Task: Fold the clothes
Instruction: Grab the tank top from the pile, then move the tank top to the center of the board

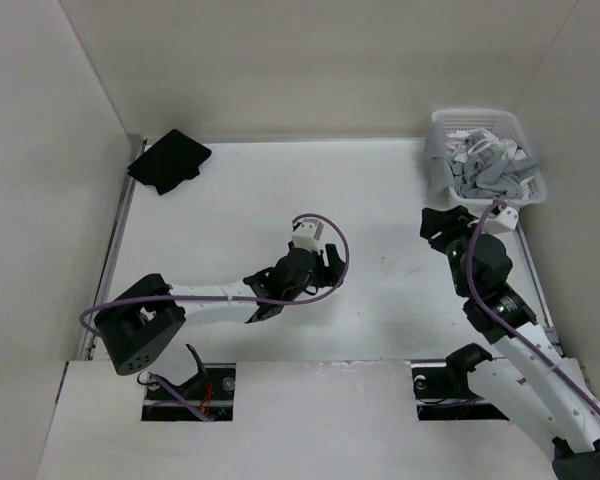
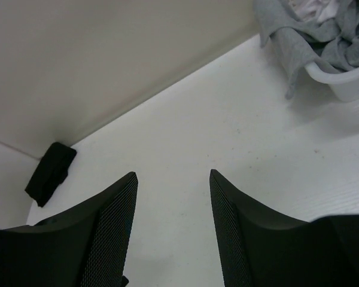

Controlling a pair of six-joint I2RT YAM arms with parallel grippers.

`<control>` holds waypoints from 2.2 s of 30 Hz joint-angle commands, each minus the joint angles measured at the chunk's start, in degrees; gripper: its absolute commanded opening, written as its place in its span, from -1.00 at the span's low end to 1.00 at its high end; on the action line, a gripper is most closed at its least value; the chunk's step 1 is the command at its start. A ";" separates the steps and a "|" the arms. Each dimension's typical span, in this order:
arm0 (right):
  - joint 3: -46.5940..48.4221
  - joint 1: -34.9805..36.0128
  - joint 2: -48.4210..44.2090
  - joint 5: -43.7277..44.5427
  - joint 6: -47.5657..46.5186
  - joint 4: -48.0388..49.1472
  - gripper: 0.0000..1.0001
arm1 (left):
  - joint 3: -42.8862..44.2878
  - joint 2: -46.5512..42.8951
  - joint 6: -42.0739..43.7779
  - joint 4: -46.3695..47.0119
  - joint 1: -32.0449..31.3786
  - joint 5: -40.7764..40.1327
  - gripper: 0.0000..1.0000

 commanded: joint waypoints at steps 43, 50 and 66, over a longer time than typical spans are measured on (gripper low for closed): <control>53.28 -40.88 79.32 -11.19 -5.44 3.37 -0.73 | -7.55 -0.14 2.10 17.74 1.82 4.84 0.08; 37.38 -38.96 55.53 -6.63 -4.73 16.11 -0.97 | -7.37 0.30 1.48 18.00 1.91 5.37 0.08; 31.80 -4.61 12.51 2.35 -16.32 26.68 -0.99 | -10.53 -2.51 -2.21 18.97 7.97 5.37 0.06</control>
